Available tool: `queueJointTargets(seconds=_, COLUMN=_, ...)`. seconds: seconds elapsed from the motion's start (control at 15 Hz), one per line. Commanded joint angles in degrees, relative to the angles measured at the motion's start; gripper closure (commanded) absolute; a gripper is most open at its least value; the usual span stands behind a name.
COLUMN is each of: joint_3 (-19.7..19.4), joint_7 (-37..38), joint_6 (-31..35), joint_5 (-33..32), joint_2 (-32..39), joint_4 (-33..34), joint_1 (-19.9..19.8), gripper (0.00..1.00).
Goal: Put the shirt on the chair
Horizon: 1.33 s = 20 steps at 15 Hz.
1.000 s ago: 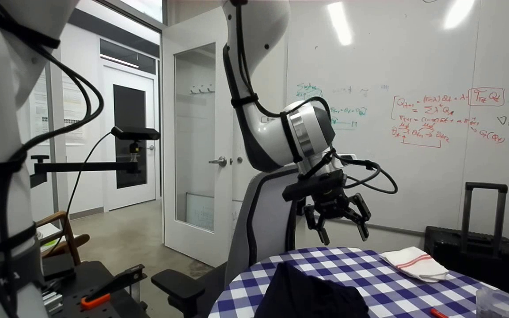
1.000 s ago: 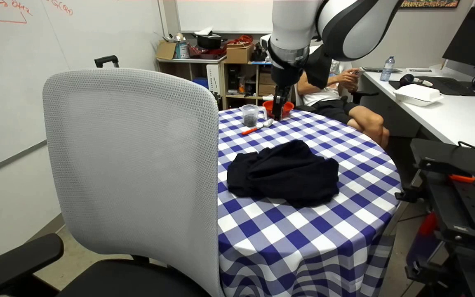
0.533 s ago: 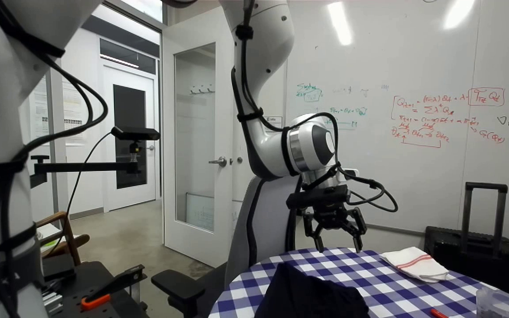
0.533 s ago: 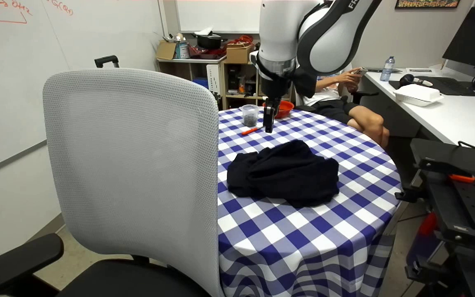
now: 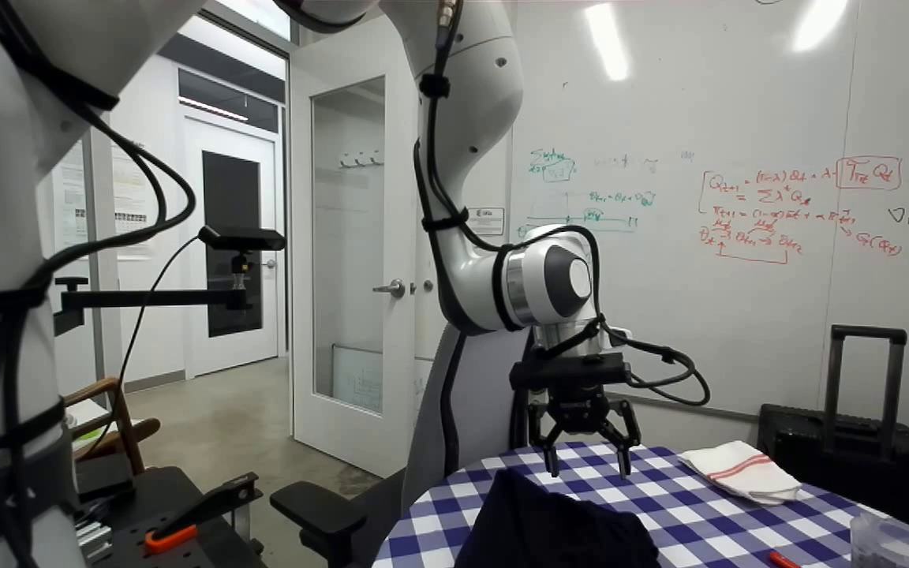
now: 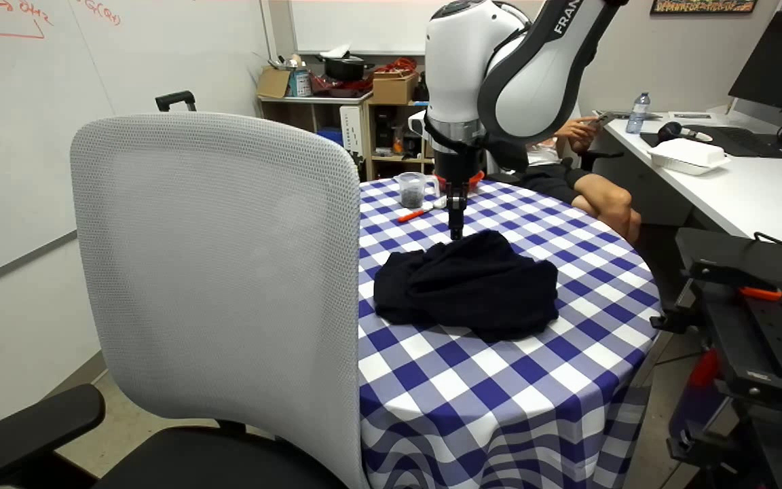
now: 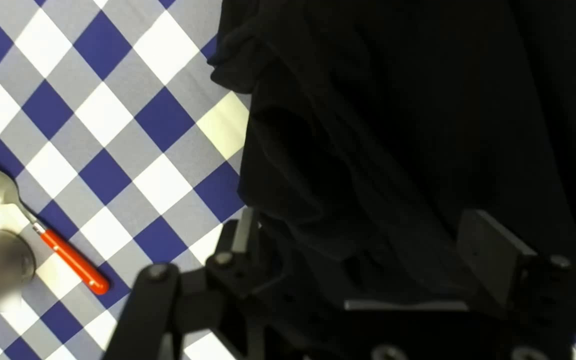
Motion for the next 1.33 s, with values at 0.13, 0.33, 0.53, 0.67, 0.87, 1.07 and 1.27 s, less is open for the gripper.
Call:
queueJointTargets(seconds=0.13, joint_3=-1.60, joint_7=-5.60, joint_6=-2.25, joint_5=1.32, joint_2=1.95, joint_4=0.25, joint_1=0.94, gripper=0.00)
queueJointTargets(seconds=0.33, joint_3=-2.52, joint_7=-5.19, joint_6=-1.72, joint_5=0.68, joint_2=3.86, joint_4=0.93, joint_1=1.98, gripper=0.00)
queueJointTargets(seconds=0.53, joint_3=-4.00, joint_7=-3.07, joint_6=-1.00, joint_5=0.42, joint_2=6.63, joint_4=3.20, joint_1=3.93, gripper=0.11)
queueJointTargets(seconds=0.67, joint_3=-4.69, joint_7=-2.67, joint_6=-1.00, joint_5=0.42, joint_2=7.62, joint_4=4.43, joint_1=4.94, gripper=0.32)
queueJointTargets(seconds=0.87, joint_3=-5.56, joint_7=-2.11, joint_6=-1.50, joint_5=0.28, joint_2=8.27, joint_4=5.79, joint_1=6.30, gripper=0.56)
queueJointTargets(seconds=1.07, joint_3=-6.71, joint_7=-1.46, joint_6=-1.62, joint_5=-0.31, joint_2=8.13, joint_4=6.08, joint_1=7.97, gripper=0.79)
queueJointTargets(seconds=1.27, joint_3=-6.72, joint_7=-0.50, joint_6=-2.19, joint_5=0.57, joint_2=7.42, joint_4=6.27, joint_1=8.85, gripper=0.95)
